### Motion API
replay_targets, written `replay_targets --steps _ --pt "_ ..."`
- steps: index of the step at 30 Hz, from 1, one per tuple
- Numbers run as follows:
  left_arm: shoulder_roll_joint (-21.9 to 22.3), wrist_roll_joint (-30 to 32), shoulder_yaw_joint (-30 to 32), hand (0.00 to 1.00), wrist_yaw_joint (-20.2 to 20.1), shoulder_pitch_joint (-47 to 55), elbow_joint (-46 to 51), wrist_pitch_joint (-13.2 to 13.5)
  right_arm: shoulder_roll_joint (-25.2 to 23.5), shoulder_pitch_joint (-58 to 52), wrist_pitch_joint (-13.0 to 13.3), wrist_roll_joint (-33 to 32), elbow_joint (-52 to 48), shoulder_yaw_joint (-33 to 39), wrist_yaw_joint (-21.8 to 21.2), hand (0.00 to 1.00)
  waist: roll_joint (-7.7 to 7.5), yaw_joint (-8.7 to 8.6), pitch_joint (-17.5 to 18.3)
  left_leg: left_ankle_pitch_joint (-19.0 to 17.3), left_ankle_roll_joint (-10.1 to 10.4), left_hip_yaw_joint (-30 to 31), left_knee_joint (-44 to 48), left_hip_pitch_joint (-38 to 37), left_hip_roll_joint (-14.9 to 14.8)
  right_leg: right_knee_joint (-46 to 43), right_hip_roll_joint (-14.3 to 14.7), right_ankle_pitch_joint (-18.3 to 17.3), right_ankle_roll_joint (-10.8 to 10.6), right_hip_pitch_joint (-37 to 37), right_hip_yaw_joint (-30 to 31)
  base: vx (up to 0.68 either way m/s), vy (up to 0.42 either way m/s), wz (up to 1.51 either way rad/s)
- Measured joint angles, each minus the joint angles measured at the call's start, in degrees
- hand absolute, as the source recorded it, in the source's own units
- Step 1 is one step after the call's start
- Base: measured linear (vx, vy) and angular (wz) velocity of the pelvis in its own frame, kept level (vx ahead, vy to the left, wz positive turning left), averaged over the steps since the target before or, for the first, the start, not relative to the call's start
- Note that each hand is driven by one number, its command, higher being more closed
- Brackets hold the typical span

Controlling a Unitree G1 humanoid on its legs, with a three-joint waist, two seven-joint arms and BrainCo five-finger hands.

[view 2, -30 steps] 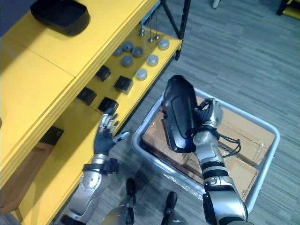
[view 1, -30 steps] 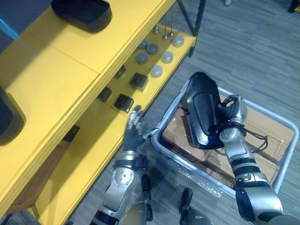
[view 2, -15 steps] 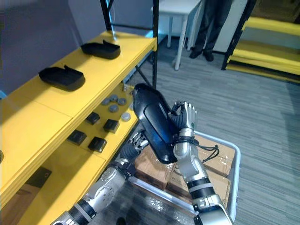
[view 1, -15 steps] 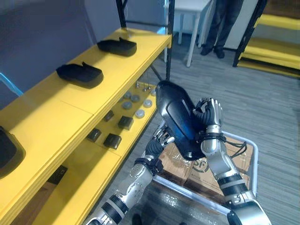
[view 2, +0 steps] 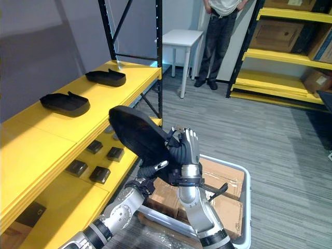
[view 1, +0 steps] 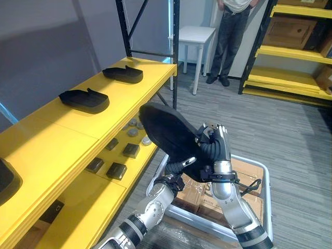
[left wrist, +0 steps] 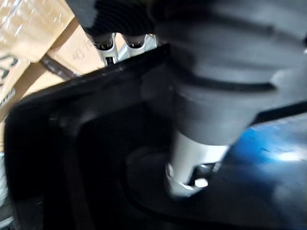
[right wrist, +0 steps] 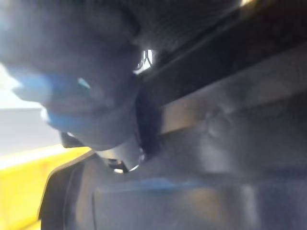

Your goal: Walk over and take plastic housings, then place them on the shelf

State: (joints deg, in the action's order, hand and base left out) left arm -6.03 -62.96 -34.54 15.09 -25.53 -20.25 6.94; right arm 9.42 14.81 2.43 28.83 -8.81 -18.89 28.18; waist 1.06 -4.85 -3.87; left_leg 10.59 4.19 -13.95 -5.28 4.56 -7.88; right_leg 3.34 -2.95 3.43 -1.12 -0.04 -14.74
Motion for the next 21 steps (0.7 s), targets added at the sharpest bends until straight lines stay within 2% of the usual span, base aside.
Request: replay_targets --steps 3,6,10,15,18,19,20,21 --pt "2.02 -3.26 2.26 1.0 0.96 0.83 0.01 1.91 0.2 -1.79 0.57 -2.98 -0.11 -0.02 0.65 1.0 -0.42 -0.18 0.34 0.01 -0.01 -0.29 0.01 -0.1 0.06 0.12 0.03 0.23 0.02 -0.03 0.01 -0.05 0.034 -0.05" --pt "3.61 -3.03 5.69 1.0 1.94 3.04 1.85 4.11 -0.23 -3.4 1.22 -4.34 -1.0 -1.39 1.51 1.0 -0.46 -0.58 0.53 0.02 -0.01 -0.33 0.02 -0.19 0.07 0.03 0.05 0.23 0.02 -0.01 0.04 -0.01 0.01 -0.01" --pt "3.75 4.54 9.35 1.0 3.1 14.02 12.53 5.0 -0.64 -5.74 4.58 -6.35 -1.63 -4.97 1.55 1.0 -0.43 0.01 0.85 0.0 0.04 0.34 0.03 -0.47 0.16 -0.01 0.29 0.1 0.06 0.63 -0.57 -0.01 0.014 0.09" --pt "3.76 14.33 14.37 1.0 3.18 27.71 20.39 4.97 -4.26 -10.41 7.9 -8.77 1.66 -9.47 0.11 1.0 -0.33 2.95 1.08 0.34 0.7 10.08 0.02 0.25 1.17 -2.54 0.03 -3.69 -0.21 4.21 -9.97 -0.02 -0.019 1.0" --pt "3.36 20.7 18.9 1.0 3.16 34.6 24.57 4.95 -7.46 -9.94 9.7 -10.82 6.03 -11.68 -2.63 1.0 -0.37 6.64 1.24 1.07 0.99 17.17 0.02 4.5 2.39 -5.04 -0.36 -6.43 -0.55 4.62 -19.66 0.01 -0.016 1.7" --pt "3.35 23.58 20.08 1.0 3.12 35.26 24.73 4.86 -8.03 -8.88 10.11 -11.94 7.74 -11.54 -3.22 1.0 -0.35 7.56 1.26 -0.27 -0.74 14.05 0.32 6.2 2.26 -4.88 -0.77 -6.64 -0.79 5.04 -24.66 0.03 0.015 1.92" --pt "3.39 25.68 20.67 1.0 3.13 35.46 24.73 4.75 -8.03 -8.14 10.17 -12.65 8.57 -11.51 -3.56 1.0 -0.4 7.84 1.27 -1.28 -2.11 10.67 0.59 7.15 2.02 -4.81 -1.25 -6.69 -0.89 5.12 -27.0 0.06 0.06 1.96" --pt "3.44 29.82 21.87 1.0 3.14 35.66 24.74 4.65 -7.99 -6.48 10.24 -12.89 10.46 -11.36 -3.83 1.0 -0.43 8.64 1.15 -2.73 -4.05 1.21 1.74 8.48 1.01 -5.0 -2.52 -6.96 -1.29 5.21 -30.42 0.06 0.082 1.34"
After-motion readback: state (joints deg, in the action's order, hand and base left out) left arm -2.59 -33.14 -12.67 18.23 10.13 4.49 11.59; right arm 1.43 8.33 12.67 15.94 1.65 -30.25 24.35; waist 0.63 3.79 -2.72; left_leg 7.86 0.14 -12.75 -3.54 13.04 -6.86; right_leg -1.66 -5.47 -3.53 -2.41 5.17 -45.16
